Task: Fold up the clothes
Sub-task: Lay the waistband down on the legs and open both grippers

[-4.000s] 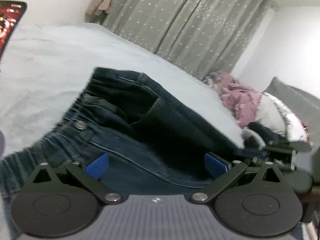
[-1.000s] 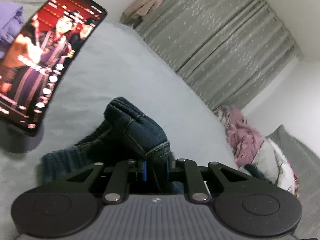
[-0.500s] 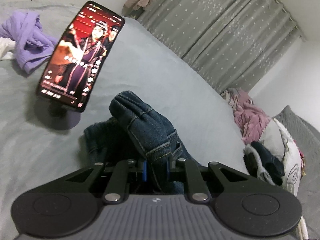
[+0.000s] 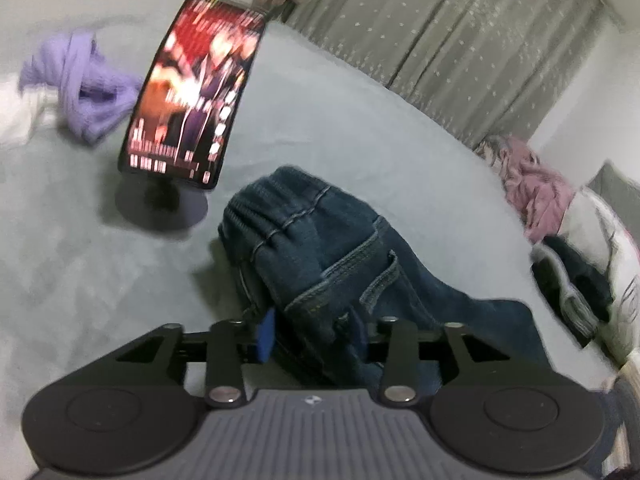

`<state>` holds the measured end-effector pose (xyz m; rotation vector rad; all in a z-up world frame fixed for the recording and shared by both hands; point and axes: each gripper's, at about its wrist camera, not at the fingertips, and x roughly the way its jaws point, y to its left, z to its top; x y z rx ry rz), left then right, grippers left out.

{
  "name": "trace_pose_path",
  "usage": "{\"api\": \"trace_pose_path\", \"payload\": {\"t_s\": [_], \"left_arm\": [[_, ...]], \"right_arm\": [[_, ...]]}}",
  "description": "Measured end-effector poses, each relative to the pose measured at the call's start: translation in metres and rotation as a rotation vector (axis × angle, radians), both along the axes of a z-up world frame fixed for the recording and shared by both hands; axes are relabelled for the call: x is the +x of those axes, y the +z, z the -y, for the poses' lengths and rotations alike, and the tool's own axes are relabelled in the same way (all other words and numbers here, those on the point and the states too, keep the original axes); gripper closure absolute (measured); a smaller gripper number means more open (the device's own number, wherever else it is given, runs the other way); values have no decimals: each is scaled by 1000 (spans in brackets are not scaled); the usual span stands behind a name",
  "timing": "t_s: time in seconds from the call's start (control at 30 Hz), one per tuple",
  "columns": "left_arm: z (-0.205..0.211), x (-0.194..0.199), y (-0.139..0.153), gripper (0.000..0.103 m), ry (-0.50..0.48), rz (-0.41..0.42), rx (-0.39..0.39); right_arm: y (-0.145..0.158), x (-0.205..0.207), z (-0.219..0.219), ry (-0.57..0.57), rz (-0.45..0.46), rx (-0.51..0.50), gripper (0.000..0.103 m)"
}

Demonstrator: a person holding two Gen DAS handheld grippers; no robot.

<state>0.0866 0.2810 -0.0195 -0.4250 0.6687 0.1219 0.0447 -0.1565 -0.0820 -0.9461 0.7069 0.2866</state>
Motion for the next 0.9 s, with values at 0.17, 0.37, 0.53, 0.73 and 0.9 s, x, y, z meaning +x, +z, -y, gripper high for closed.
{"api": "trace_pose_path", "payload": {"t_s": [0.17, 0.37, 0.53, 0.73, 0.9], "left_arm": [[59, -8, 25, 23, -135, 34, 183], [139, -14, 26, 23, -359, 45, 233], [220, -20, 18, 23, -599, 73, 288], [325, -28, 6, 23, -869, 120, 379], [392, -25, -10, 23, -1004, 125, 401]], "right_arm": [[12, 1, 24, -62, 47, 73, 53], [20, -20, 59, -174, 91, 127, 46], [13, -18, 99, -279, 105, 149, 45], [8, -26, 132, -373, 126, 219, 43], [5, -32, 148, -410, 127, 266, 41]]}}
